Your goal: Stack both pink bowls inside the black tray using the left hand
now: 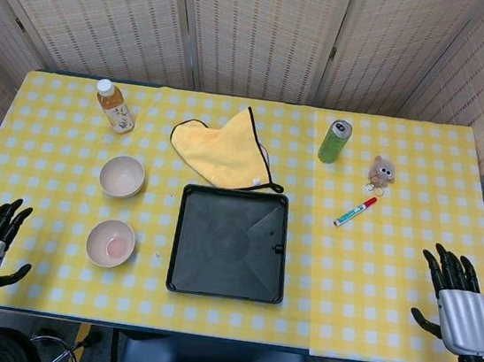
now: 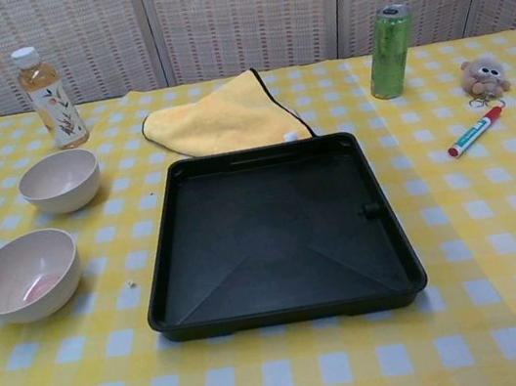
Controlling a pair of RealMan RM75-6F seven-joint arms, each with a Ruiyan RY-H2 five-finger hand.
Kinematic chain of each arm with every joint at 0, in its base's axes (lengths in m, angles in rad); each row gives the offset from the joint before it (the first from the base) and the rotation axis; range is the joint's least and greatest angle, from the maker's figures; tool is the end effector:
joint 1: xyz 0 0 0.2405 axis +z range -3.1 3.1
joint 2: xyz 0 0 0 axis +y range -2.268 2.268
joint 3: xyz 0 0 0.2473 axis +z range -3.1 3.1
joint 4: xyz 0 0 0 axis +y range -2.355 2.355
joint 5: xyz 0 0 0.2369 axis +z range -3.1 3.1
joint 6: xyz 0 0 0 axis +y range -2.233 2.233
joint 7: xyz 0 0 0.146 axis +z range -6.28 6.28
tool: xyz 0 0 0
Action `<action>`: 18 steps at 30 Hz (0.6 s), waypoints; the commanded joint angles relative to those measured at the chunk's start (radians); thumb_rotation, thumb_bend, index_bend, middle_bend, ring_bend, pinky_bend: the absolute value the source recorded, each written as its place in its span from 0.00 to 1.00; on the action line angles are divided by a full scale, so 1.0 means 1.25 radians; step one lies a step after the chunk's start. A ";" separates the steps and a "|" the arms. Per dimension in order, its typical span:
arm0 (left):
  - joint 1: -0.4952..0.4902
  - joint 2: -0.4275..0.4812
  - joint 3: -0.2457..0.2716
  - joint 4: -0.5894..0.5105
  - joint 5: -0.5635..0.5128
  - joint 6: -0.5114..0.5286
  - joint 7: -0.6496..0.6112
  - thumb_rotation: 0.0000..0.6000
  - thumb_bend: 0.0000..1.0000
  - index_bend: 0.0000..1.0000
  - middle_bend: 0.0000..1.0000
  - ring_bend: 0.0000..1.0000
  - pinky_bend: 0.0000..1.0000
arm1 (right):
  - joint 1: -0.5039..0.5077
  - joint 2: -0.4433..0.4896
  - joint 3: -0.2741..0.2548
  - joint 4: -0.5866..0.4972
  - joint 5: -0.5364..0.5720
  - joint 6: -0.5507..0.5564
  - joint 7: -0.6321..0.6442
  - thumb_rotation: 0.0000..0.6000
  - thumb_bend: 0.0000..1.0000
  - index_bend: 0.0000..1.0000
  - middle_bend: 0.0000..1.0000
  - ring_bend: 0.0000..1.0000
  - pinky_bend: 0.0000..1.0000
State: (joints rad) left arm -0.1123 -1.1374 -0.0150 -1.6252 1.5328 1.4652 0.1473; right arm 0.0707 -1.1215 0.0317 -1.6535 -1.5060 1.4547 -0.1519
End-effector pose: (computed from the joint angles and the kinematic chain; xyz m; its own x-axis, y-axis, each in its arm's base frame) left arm -0.3033 0.1840 0.1140 0.5047 0.0386 0.8625 0.8622 -0.0736 -0.5012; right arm -0.3089 -0.1749 0.1186 0.4928 -0.0579 0.8682 -0.8700 -0.0128 0.4929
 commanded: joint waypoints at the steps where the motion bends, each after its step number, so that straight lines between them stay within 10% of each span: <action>1: 0.000 0.000 0.000 -0.001 -0.001 -0.002 0.001 1.00 0.25 0.00 0.00 0.00 0.00 | 0.001 0.000 0.000 0.000 0.000 -0.001 -0.001 1.00 0.21 0.00 0.00 0.00 0.00; 10: -0.002 -0.004 0.017 -0.011 0.046 0.009 -0.011 1.00 0.25 0.00 0.04 0.00 0.02 | -0.014 0.006 -0.013 -0.006 -0.032 0.029 0.007 1.00 0.21 0.00 0.00 0.00 0.00; 13: -0.003 -0.014 0.023 -0.003 0.080 0.025 -0.022 1.00 0.25 0.02 0.24 0.15 0.31 | -0.017 0.007 -0.016 -0.008 -0.035 0.031 0.009 1.00 0.21 0.00 0.00 0.00 0.00; 18: -0.002 -0.061 0.025 0.042 0.139 0.071 -0.029 1.00 0.25 0.28 0.91 0.82 0.93 | -0.017 0.006 -0.014 -0.006 -0.036 0.031 0.010 1.00 0.21 0.00 0.00 0.00 0.00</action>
State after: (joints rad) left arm -0.1149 -1.1904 0.0139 -1.5942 1.6883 1.5381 0.1135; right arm 0.0497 -1.1135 0.0144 -1.6611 -1.5515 1.4943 -0.1402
